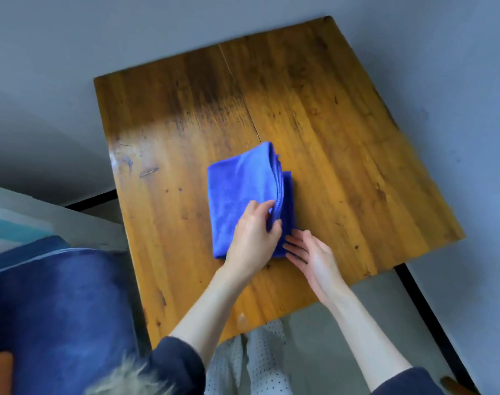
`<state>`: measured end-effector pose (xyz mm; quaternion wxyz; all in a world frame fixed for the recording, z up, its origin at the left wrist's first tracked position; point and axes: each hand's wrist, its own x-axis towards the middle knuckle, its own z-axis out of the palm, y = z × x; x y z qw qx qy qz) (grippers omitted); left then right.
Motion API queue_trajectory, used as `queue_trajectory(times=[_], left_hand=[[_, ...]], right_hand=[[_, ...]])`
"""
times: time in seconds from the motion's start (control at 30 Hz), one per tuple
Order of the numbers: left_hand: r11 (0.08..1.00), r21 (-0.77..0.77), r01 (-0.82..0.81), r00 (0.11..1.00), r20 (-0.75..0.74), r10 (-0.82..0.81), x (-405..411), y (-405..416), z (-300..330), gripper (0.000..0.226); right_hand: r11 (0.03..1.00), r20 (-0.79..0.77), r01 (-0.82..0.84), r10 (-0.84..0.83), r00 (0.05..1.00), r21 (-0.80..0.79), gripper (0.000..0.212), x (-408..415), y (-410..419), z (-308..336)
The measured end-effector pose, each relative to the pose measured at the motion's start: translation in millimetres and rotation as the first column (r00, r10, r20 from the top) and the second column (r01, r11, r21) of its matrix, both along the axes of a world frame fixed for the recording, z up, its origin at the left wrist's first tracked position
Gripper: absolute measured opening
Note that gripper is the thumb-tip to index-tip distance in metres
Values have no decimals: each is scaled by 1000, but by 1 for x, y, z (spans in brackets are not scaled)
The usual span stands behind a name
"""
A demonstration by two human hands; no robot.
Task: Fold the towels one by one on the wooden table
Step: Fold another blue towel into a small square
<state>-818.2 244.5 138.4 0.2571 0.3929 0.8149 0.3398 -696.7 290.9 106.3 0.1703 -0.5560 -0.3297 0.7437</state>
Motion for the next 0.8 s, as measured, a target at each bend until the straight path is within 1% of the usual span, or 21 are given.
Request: queue_trajectory(times=[0.1, 0.13, 0.2, 0.23, 0.27, 0.33, 0.37, 0.43, 0.53, 0.63, 0.73, 0.8], left_hand=[[972, -179, 152, 988, 32, -149, 18, -1, -29, 41], [964, -199, 177, 984, 33, -174, 21, -4, -35, 42], [957, -195, 213, 976, -12, -220, 21, -11, -40, 45], [952, -199, 234, 965, -69, -252, 20, -16, -39, 45], [944, -216, 250, 944, -160, -287, 18, -21, -38, 45], [931, -275, 241, 876, -351, -331, 12, -33, -36, 48], [929, -302, 213, 850, -411, -329, 8, -40, -36, 52], [926, -350, 142, 836, -459, -302, -4, -51, -38, 58], [926, -368, 81, 852, -457, -256, -25, -68, -47, 64], [944, -312, 109, 903, -366, -225, -34, -77, -51, 65], [961, -255, 108, 939, -292, -183, -35, -81, -53, 62], [966, -233, 108, 944, -282, -173, -35, -83, -55, 61]], right_hand=[[998, -28, -64, 63, 998, -13, 28, 7, 12, -5], [996, -24, -93, 93, 995, -14, 28, 7, 16, -7], [989, 24, -150, 150, 988, 11, 32, 2, 25, -8], [984, 71, -171, 168, 983, 46, 36, -3, 30, -10], [978, 117, -190, 180, 977, 86, 38, -9, 35, -10], [962, 208, -227, 193, 959, 152, 40, -22, 44, -9], [953, 241, -247, 202, 949, 173, 40, -28, 49, -9], [932, 309, -305, 237, 921, 196, 40, -36, 58, -13], [892, 421, -409, 301, 856, 193, 29, -39, 61, -16], [873, 481, -464, 345, 806, 152, 27, -33, 54, -14], [900, 446, -426, 346, 825, 89, 25, -23, 45, -14], [928, 391, -370, 327, 860, 38, 18, -18, 40, -15]])
